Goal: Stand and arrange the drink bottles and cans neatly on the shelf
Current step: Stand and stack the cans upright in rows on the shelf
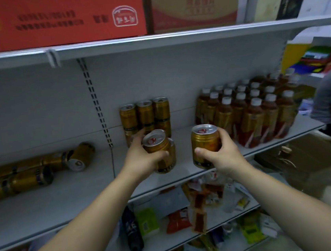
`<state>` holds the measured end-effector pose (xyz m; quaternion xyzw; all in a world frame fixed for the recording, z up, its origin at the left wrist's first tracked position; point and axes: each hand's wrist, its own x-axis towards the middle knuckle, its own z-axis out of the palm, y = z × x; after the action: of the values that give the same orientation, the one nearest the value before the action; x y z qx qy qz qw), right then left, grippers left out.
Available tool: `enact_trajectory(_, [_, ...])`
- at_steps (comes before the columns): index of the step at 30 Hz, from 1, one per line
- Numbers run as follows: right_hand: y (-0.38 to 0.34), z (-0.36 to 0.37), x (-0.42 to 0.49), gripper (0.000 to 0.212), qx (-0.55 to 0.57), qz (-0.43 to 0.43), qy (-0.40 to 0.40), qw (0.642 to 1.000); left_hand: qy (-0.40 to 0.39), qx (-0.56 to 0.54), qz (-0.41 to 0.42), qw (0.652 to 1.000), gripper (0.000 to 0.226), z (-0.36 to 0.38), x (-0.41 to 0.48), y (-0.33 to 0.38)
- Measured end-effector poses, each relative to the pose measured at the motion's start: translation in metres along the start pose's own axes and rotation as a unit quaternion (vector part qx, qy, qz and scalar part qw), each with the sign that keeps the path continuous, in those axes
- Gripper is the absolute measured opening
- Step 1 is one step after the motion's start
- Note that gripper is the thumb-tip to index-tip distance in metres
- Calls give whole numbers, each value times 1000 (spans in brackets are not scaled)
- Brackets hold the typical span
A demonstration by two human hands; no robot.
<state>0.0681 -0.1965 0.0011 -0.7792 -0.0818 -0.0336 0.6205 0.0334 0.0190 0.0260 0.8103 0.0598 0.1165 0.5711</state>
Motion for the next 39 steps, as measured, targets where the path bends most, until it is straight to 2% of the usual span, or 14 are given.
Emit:
enact_trajectory(2, [4, -9, 9, 74, -3, 4, -13, 1000, 7, 7, -15, 1000, 56, 9, 0, 1])
enact_trajectory(5, [13, -9, 25, 72, -13, 15, -34, 999, 27, 18, -23, 999, 52, 9, 4, -2])
enact_trajectory(11, [36, 15, 65, 52, -50, 8, -85, 995, 37, 38, -7, 999, 46, -10, 16, -4])
enact_trajectory(13, [48, 22, 81, 32, -62, -8, -102, 993, 23, 48, -4, 999, 48, -12, 19, -13])
enact_trajectory(15, [62, 28, 97, 25, -83, -30, -120, 989, 16, 63, -2, 998, 54, -9, 19, -24])
enact_trajectory(20, [87, 37, 130, 21, -63, -39, -177, 981, -2, 82, -7, 997, 56, -2, 19, -48])
enact_trajectory(22, [90, 41, 142, 23, -55, -37, -189, 980, 17, 93, -21, 995, 54, 2, 17, -56])
enact_trajectory(25, [90, 53, 166, 22, -73, -47, -211, 974, 33, 149, -46, 987, 70, 8, 14, -70])
enact_trajectory(27, [85, 63, 179, 18, -90, -64, -229, 967, 34, 180, -49, 982, 72, 14, 12, -76])
enact_trajectory(31, [94, 78, 206, 27, -109, -68, -257, 958, 77, 203, -44, 975, 83, 24, 8, -83])
enact_trajectory(34, [112, 89, 228, 72, -129, -31, -254, 958, 89, 219, -50, 970, 98, 28, 10, -84])
enact_trajectory(35, [121, 93, 234, 78, -126, -26, -257, 958, 84, 226, -59, 969, 103, 28, 11, -84])
enact_trajectory(39, [132, 101, 240, 74, -122, -42, -265, 956, 54, 231, -98, 967, 119, 25, 17, -86])
